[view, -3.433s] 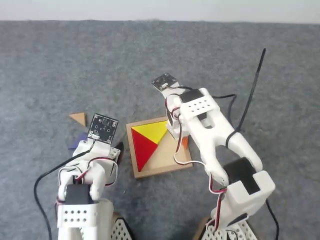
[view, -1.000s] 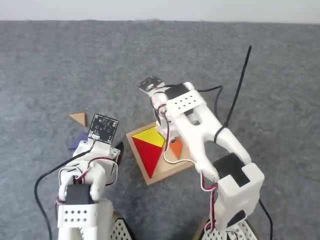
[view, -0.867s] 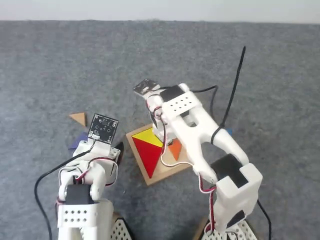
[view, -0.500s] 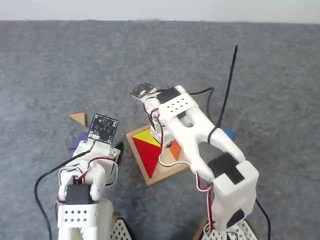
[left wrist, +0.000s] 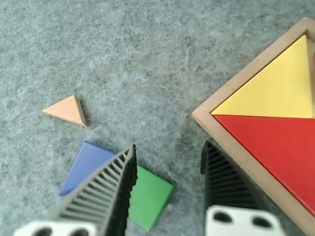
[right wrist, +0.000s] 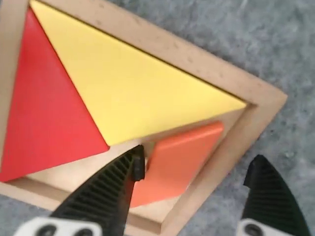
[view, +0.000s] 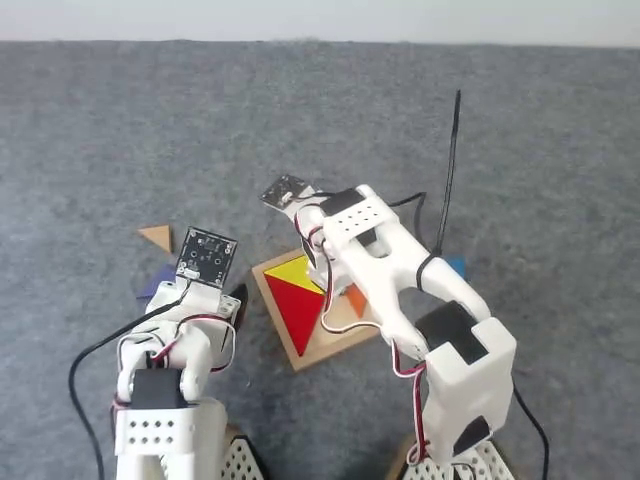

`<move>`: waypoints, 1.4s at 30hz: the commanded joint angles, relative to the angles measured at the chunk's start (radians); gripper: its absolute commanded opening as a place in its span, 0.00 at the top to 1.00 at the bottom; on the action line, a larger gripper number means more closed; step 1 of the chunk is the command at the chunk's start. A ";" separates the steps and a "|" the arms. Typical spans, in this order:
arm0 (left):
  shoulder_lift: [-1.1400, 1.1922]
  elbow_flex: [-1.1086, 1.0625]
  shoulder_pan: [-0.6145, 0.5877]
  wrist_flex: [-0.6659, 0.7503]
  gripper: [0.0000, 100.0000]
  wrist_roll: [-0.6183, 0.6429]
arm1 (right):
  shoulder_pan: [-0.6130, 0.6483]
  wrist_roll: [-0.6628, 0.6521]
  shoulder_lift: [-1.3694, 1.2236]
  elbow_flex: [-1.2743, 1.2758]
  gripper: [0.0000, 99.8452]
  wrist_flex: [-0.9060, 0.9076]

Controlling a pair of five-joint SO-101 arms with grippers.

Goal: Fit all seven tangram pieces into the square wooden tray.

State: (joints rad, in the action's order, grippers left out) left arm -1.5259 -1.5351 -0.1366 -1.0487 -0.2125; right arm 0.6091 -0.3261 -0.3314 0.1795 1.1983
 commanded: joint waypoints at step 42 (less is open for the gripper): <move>-0.012 -0.005 0.002 0.040 0.80 -0.003 | -0.012 0.061 0.209 0.247 0.95 -0.047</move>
State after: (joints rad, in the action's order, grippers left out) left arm -1.5259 -1.5474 -0.1366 -1.0334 -0.2125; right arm 0.6322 -0.2770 -0.0905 0.5140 1.1646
